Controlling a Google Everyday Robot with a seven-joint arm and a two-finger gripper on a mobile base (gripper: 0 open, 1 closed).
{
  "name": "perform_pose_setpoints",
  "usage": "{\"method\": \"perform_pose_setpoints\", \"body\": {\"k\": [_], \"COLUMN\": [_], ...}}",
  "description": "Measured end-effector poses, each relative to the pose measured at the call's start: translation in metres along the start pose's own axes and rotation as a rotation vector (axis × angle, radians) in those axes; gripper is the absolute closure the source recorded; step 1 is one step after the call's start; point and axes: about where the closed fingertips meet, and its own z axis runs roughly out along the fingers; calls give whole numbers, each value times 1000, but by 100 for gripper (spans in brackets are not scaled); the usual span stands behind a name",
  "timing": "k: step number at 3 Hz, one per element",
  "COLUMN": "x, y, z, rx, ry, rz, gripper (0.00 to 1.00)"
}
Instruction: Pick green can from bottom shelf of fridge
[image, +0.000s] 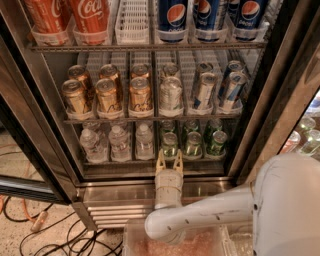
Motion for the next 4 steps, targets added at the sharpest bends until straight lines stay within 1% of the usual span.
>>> {"method": "perform_pose_setpoints", "body": {"k": [1, 2, 3, 4], "x": [0, 5, 5, 6], "y": [-5, -2, -1, -1], "z": [7, 43, 46, 46], "rx": [15, 26, 22, 22], "ry": [-5, -15, -16, -16], "rz": [0, 20, 24, 25], "gripper": [42, 41, 41, 60]}}
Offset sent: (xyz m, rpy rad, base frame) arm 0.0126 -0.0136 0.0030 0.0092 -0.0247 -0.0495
